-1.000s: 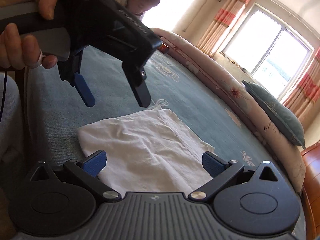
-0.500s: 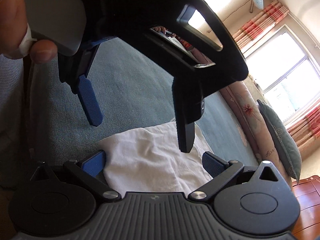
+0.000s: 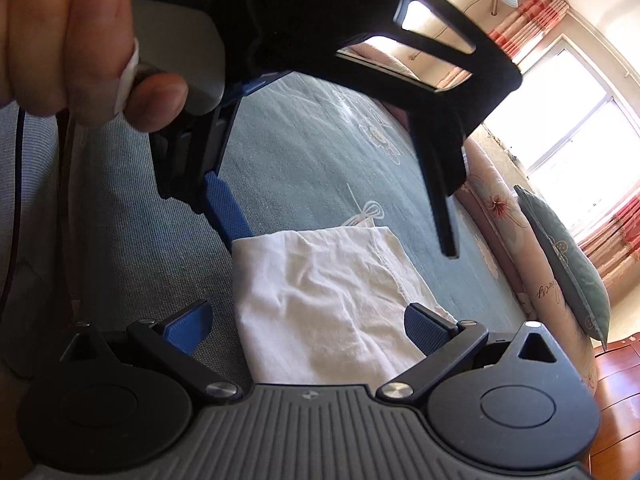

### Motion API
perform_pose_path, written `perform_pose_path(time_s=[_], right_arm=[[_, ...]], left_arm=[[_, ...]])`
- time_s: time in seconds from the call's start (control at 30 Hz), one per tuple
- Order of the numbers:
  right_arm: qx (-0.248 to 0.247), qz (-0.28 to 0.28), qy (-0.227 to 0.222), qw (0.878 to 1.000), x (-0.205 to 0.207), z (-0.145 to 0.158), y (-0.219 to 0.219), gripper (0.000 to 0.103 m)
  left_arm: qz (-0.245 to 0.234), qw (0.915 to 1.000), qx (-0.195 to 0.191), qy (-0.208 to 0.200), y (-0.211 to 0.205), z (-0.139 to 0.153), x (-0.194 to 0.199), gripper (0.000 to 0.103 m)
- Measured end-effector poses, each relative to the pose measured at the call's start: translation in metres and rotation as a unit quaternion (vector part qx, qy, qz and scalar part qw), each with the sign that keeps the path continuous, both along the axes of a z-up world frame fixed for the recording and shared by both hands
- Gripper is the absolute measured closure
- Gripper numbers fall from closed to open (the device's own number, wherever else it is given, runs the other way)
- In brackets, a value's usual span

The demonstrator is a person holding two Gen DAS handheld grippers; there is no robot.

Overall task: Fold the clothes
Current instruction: 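Close the left gripper on the folded shirt edge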

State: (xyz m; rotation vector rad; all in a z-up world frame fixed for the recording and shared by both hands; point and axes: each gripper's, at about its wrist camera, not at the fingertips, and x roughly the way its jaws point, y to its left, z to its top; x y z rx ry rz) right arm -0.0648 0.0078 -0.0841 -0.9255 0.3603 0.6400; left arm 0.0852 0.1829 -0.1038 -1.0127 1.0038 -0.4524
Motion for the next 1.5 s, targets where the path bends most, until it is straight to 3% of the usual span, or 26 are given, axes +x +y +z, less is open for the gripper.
perform_pose_path(time_s=[0.1,0.17,0.37,0.43,0.53,0.7,0.87,1.17,1.43,1.5], right_arm=[[-0.006,-0.007,-0.025,1.0,-0.004,-0.007,0.006,0.003],[-0.012,-0.018,-0.04,0.999,-0.002,-0.01,0.009,0.013],[-0.028,-0.062,-0.044,0.997,0.006,-0.017,0.016,0.05],[-0.029,-0.071,-0.038,0.996,0.011,-0.018,0.016,0.083],[-0.018,-0.073,-0.033,0.997,0.008,-0.015,0.015,0.094],[0.024,-0.085,-0.016,0.996,0.02,0.002,0.009,0.095],[0.057,-0.095,0.0,0.994,0.035,0.019,0.004,0.096],[0.084,-0.101,0.013,0.991,0.04,0.033,-0.007,0.096],[0.108,-0.115,0.022,0.987,0.037,0.042,-0.017,0.095],[0.113,-0.117,0.025,0.986,0.035,0.044,-0.019,0.095]], left_arm=[[-0.001,0.9999,-0.011,-0.011,0.0,0.004,0.003,0.001],[-0.001,0.9997,-0.018,-0.018,-0.001,0.007,0.004,0.001],[-0.01,0.9992,-0.024,-0.032,-0.001,0.012,0.003,0.001],[-0.013,0.999,-0.022,-0.035,-0.001,0.014,0.003,0.001],[-0.011,0.999,-0.005,-0.044,0.004,0.017,0.002,0.001],[0.011,0.9984,0.004,-0.055,0.022,0.012,0.005,0.001],[0.016,0.9996,-0.011,-0.018,0.02,-0.01,0.038,0.002],[0.023,0.9994,0.008,-0.025,0.013,-0.018,0.097,0.009],[-0.002,0.9993,0.02,-0.031,0.02,-0.023,0.133,0.036],[-0.008,0.9992,0.021,-0.034,0.022,-0.026,0.136,0.047]])
